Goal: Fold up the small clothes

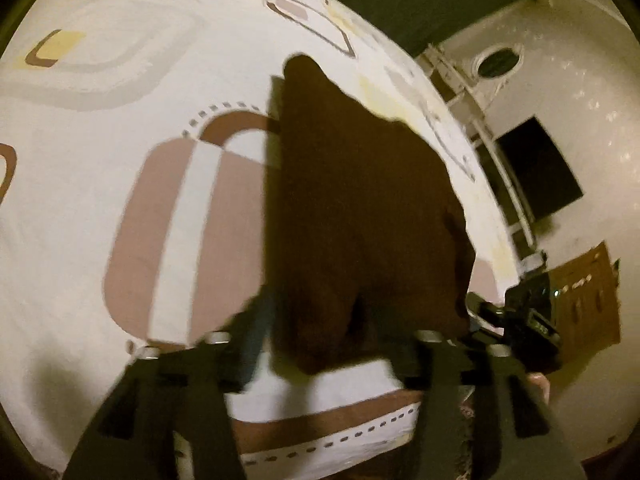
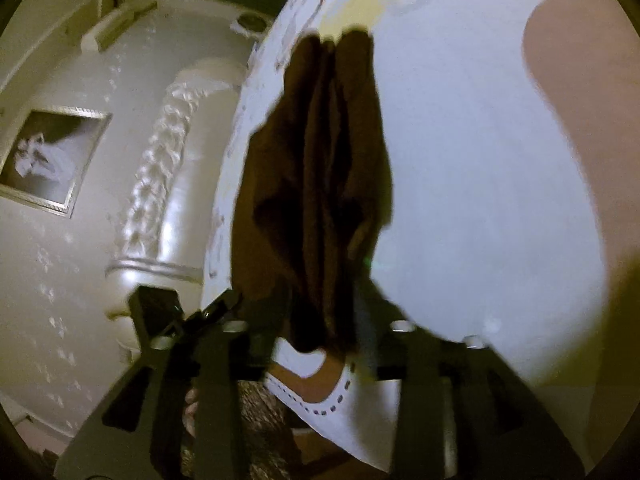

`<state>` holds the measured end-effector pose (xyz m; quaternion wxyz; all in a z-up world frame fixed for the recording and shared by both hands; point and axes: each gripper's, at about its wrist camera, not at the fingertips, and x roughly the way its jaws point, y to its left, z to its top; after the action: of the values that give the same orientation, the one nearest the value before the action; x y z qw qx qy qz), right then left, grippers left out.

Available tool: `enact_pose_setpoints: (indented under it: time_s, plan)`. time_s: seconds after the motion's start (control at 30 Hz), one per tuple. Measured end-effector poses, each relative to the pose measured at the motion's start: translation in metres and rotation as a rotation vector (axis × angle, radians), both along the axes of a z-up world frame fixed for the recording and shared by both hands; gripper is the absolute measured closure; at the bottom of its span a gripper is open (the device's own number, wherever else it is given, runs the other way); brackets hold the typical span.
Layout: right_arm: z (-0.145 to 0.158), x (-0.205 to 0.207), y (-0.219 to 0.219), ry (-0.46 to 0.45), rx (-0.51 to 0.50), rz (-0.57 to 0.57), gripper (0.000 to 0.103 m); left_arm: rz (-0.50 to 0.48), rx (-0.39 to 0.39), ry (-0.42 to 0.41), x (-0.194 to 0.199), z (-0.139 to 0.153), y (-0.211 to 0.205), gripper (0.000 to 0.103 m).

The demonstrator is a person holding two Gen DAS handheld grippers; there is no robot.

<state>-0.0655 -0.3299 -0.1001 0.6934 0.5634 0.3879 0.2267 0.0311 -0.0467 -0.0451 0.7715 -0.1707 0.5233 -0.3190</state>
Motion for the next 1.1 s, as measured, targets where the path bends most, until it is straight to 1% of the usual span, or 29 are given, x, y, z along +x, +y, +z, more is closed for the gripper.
enact_pose_setpoints:
  time_s: [0.03,0.13,0.23,0.3,0.47,0.53,0.6,0.67,0.7,0.73,0.77,0.83,0.9,1.1]
  plan:
    - [0.003,0.0,-0.005,-0.011,-0.007,-0.016,0.047,-0.001,-0.004,0.001,0.005,-0.001,0.002,0.043]
    - [0.009,0.009,-0.018,-0.019,-0.036,-0.057,0.038,-0.022,-0.017,0.017,0.02,-0.002,-0.002,0.043]
    - [0.009,0.027,-0.025,-0.022,-0.031,-0.076,0.033,-0.032,-0.014,0.017,0.035,-0.004,-0.011,0.043]
    - [0.006,0.042,-0.027,-0.027,-0.015,-0.073,0.032,-0.041,-0.018,0.014,0.046,-0.004,-0.017,0.038]
    - [0.004,0.073,-0.017,-0.022,-0.023,-0.047,0.032,-0.064,-0.01,0.009,0.062,-0.005,-0.031,0.038]
    - [0.003,0.081,-0.014,-0.023,-0.023,-0.036,0.032,-0.065,0.004,0.004,0.066,-0.005,-0.036,0.04]
    - [0.003,0.086,-0.012,-0.025,-0.03,-0.023,0.032,-0.064,0.016,0.007,0.067,-0.006,-0.039,0.053]
    - [0.004,0.09,-0.008,-0.023,-0.054,0.002,0.042,-0.065,0.016,0.016,0.068,-0.006,-0.041,0.061]
    - [0.004,0.092,-0.005,-0.014,-0.066,0.014,0.055,-0.059,0.024,0.013,0.068,-0.006,-0.042,0.064]
    - [0.002,0.093,-0.003,-0.005,-0.065,0.028,0.067,-0.059,0.032,0.006,0.067,-0.005,-0.043,0.066]
    - [-0.002,0.094,-0.001,0.006,-0.055,0.036,0.068,-0.058,0.042,-0.003,0.066,-0.004,-0.044,0.068]
    - [-0.002,0.093,-0.001,-0.003,-0.055,0.024,0.073,-0.054,0.059,-0.016,0.064,-0.001,-0.045,0.072]
    - [0.0,0.091,0.0,-0.011,-0.055,0.016,0.074,-0.049,0.066,-0.019,0.064,0.001,-0.044,0.074]
    - [0.009,0.094,0.006,-0.031,-0.061,0.004,0.075,-0.039,0.078,-0.018,0.069,0.004,-0.042,0.076]
